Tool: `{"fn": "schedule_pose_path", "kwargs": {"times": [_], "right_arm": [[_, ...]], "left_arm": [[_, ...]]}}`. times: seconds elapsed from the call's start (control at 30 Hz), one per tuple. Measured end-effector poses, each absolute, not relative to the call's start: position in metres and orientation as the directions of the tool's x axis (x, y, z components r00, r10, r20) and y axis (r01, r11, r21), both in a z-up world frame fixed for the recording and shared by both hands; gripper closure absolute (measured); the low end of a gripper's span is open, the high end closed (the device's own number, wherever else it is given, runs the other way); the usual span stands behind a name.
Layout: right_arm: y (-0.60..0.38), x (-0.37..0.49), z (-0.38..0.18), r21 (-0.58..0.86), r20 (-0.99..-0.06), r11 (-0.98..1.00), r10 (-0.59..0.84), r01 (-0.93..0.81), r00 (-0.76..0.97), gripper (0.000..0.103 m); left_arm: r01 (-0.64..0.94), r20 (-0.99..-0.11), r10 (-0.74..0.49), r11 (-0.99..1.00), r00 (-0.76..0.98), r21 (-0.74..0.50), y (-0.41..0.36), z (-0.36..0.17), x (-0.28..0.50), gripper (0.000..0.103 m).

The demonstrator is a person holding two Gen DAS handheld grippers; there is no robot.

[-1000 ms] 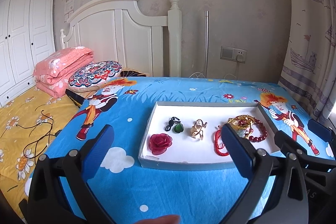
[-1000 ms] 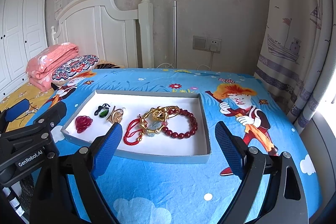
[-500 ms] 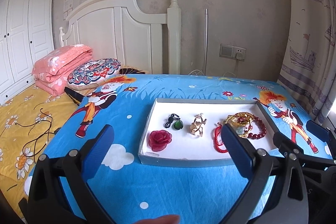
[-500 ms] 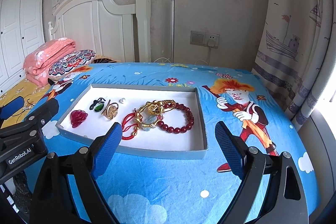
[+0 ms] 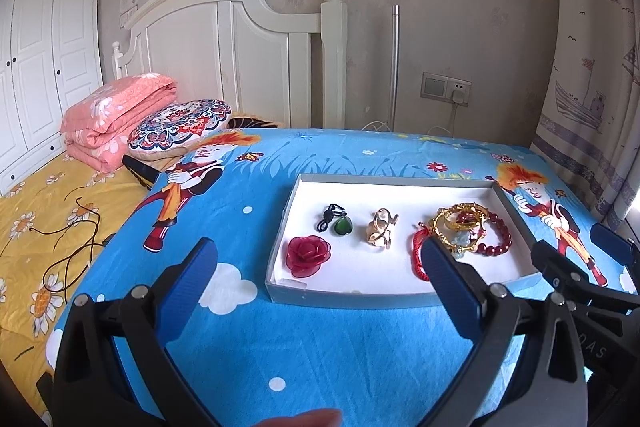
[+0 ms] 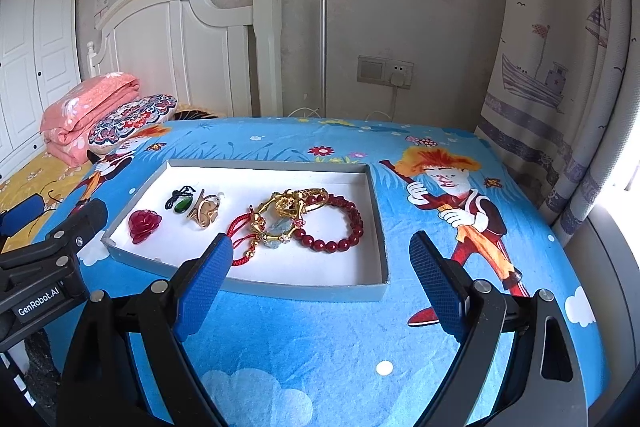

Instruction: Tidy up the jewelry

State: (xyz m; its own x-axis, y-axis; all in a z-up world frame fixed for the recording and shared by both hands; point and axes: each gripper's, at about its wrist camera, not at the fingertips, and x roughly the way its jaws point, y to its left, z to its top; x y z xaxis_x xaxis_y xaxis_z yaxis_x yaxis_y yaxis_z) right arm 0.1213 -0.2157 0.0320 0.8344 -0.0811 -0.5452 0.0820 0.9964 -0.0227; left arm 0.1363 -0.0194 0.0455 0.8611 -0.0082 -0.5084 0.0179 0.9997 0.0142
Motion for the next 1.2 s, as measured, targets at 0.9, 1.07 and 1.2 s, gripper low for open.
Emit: {"fn": "schedule_pose_path", "kwargs": {"times": [0.9,1.07,1.2], "right_arm": [[-0.212,0.121,0.027,-0.027,-0.559,0.997,-0.080,0.078,0.825,0.019],[-0.211,0.120,0.027,-0.026,-0.558,0.997,-0.079,0.078,0.826,0.019],[-0.210,0.119,0.027,-0.026,-0.555,0.997,-0.076,0.074,0.828,0.018]], "left_arm": [[0.014,-0.558,-0.007,1.000,0.830,0.009,-0.016,0.032,0.138,0.004],[0.001,-0.553,0.003,1.000,0.833,0.006,-0.014,0.036,0.141,0.004],[0.009,-0.552,-0.003,1.000,0.834,0.008,-0.015,0.039,0.146,0.004]]}}
